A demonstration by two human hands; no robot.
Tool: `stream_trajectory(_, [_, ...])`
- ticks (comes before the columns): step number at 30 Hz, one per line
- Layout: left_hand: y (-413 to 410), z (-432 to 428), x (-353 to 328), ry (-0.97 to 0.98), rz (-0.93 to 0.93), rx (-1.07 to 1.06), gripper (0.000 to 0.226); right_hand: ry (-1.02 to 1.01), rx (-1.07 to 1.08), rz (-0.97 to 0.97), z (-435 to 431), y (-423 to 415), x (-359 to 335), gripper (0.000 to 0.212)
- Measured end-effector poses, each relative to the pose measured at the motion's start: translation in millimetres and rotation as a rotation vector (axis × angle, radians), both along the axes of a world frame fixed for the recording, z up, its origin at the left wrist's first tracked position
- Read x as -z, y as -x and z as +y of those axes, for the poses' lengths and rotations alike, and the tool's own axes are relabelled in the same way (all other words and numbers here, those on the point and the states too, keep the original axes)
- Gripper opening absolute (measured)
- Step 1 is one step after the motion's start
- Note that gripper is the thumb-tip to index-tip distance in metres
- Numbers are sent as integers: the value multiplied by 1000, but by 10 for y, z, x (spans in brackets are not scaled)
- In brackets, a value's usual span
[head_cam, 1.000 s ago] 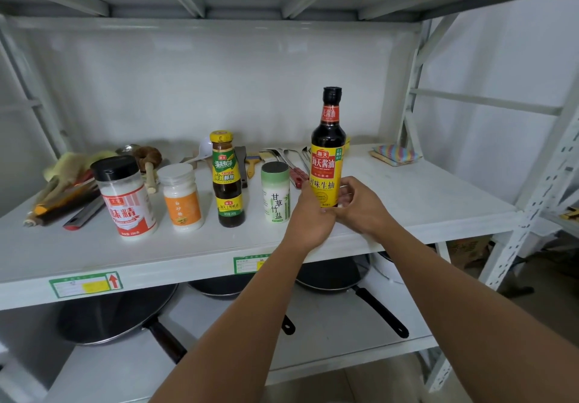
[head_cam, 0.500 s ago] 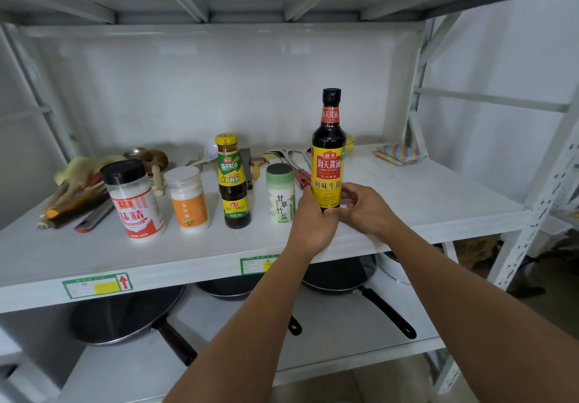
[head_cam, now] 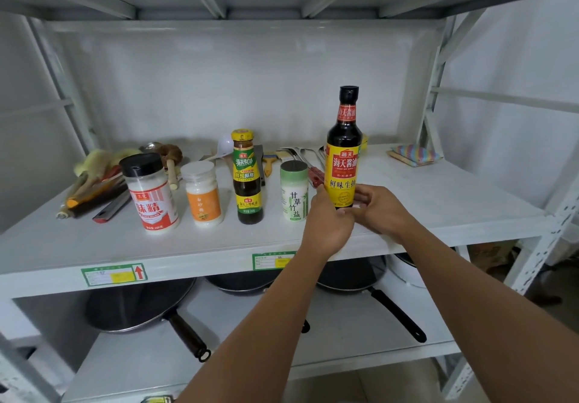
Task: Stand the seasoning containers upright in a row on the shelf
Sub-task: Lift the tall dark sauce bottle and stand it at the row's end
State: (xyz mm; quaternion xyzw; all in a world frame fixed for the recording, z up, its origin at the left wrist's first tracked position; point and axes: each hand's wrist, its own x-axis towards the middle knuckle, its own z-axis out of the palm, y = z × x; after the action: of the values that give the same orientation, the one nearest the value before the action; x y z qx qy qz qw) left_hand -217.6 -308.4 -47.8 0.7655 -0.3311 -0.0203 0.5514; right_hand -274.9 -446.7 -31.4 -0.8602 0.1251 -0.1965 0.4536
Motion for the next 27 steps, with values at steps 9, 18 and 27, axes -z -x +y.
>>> stream_trajectory(9, [69,7,-23,18,21,-13,63,20,19,-2,46,21,-10,62])
stream_trajectory(18, [116,1,-43,-2,10,-32,60,20,20,9,74,10,-37,94])
stream_trajectory(27, [110,10,-45,-12,18,-43,56,60,46,11,114,10,-40,75])
